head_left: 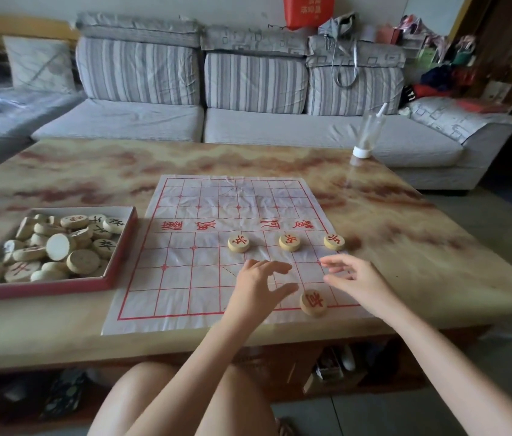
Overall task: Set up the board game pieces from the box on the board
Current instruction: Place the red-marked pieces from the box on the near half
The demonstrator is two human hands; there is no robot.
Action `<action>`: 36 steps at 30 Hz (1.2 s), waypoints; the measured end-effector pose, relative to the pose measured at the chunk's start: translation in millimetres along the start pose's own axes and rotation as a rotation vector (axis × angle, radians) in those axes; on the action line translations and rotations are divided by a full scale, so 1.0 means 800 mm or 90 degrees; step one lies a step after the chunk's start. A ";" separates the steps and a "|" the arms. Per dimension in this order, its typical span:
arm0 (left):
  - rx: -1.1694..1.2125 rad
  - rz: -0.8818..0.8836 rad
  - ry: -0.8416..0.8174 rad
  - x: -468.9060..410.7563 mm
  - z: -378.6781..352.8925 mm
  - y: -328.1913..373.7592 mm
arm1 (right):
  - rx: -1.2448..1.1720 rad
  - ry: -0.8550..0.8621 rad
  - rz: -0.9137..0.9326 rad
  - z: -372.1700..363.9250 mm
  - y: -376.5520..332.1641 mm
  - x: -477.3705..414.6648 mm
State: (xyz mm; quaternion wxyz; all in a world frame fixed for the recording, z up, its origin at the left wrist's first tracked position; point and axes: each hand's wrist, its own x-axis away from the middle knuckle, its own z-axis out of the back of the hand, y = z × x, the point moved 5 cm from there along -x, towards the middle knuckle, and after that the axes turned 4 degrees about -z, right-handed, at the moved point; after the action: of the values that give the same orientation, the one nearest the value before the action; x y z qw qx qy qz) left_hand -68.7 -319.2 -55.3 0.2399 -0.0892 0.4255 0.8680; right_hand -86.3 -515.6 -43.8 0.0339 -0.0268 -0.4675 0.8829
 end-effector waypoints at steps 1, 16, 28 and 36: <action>-0.003 -0.002 0.015 -0.002 0.010 -0.004 | -0.004 -0.006 0.004 -0.005 -0.005 -0.002; -0.013 0.179 0.182 0.024 0.216 -0.107 | 0.031 -0.151 0.084 -0.142 -0.125 -0.040; -0.246 0.230 0.236 0.074 0.336 -0.185 | 0.034 -0.245 0.155 -0.272 -0.220 -0.057; -0.275 0.237 0.182 0.063 0.352 -0.202 | 0.081 -0.271 0.215 -0.341 -0.266 -0.057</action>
State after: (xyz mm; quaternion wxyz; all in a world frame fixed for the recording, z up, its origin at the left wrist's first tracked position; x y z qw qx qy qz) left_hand -18.7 2.3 -10.7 -0.0094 -0.1795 0.2700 0.9459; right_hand -12.1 -175.3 -20.4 -0.2111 0.0836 -0.3968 0.8894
